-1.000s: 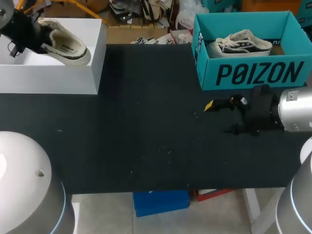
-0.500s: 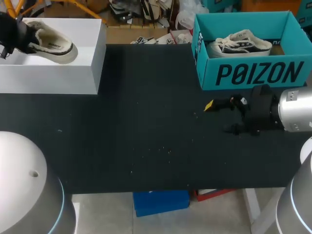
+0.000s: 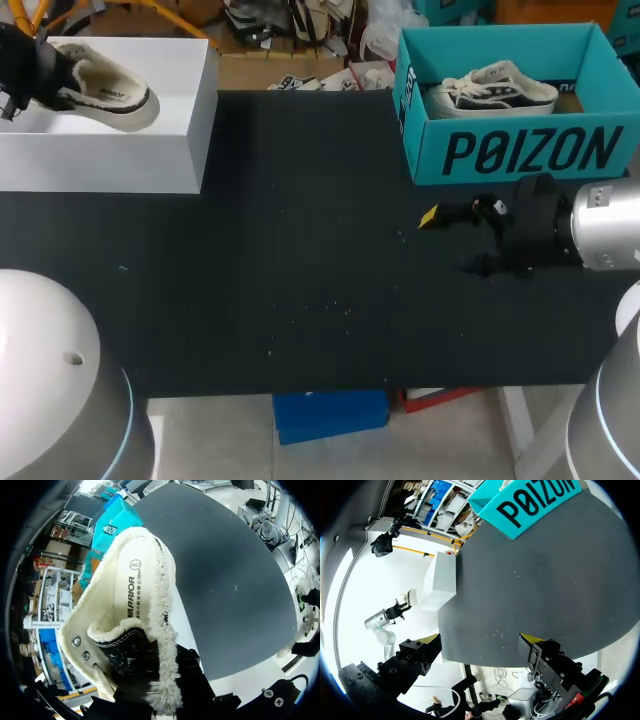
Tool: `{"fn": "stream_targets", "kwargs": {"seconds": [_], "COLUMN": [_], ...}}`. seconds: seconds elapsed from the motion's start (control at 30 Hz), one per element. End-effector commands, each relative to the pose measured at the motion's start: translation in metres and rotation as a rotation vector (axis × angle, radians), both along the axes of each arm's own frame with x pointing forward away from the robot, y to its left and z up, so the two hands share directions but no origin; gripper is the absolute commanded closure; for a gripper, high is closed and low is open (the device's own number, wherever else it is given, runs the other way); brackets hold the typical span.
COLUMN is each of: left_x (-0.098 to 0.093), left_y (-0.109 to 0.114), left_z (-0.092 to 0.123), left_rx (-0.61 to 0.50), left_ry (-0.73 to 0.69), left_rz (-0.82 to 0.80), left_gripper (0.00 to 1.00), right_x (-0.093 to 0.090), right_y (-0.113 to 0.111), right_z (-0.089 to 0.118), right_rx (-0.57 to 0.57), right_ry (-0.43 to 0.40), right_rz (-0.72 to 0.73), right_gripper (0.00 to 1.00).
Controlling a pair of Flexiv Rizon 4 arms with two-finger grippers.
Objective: Take the shoe out of the shoebox, open the shoe tongue, remove and reinsert the insole, then place the shoe into the shoebox
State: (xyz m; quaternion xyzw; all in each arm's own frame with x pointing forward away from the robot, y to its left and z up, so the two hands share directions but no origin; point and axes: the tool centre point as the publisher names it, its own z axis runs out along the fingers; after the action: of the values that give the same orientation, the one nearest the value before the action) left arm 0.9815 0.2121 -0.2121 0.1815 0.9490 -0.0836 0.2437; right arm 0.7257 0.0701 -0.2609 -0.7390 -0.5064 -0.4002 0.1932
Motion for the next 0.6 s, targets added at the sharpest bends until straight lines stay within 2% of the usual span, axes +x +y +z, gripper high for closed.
{"fn": "stream_targets", "kwargs": {"seconds": [0.03,0.2,0.3,0.6], "left_x": [0.022,0.036,0.042,0.054], "left_y": [0.009,0.018,0.019,0.022], "left_z": [0.002,0.003,0.001,-0.011], "left_rx": [0.036,0.063,0.082,0.089], "left_ry": [0.088,0.121,0.131,0.15], "left_rz": [0.086,0.157,0.143,0.181], "left_gripper": [1.0,1.0,1.0,1.0], "right_x": [0.001,0.001,0.001,0.001], "right_y": [0.002,0.002,0.002,0.002], "right_z": [0.0,0.0,0.0,0.0], "right_rx": [-0.003,-0.003,-0.003,-0.003], "right_ry": [0.001,0.001,0.001,0.001], "right_rz": [-0.002,-0.002,-0.002,-0.002], "right_gripper": [0.0,0.0,0.0,0.0]}}
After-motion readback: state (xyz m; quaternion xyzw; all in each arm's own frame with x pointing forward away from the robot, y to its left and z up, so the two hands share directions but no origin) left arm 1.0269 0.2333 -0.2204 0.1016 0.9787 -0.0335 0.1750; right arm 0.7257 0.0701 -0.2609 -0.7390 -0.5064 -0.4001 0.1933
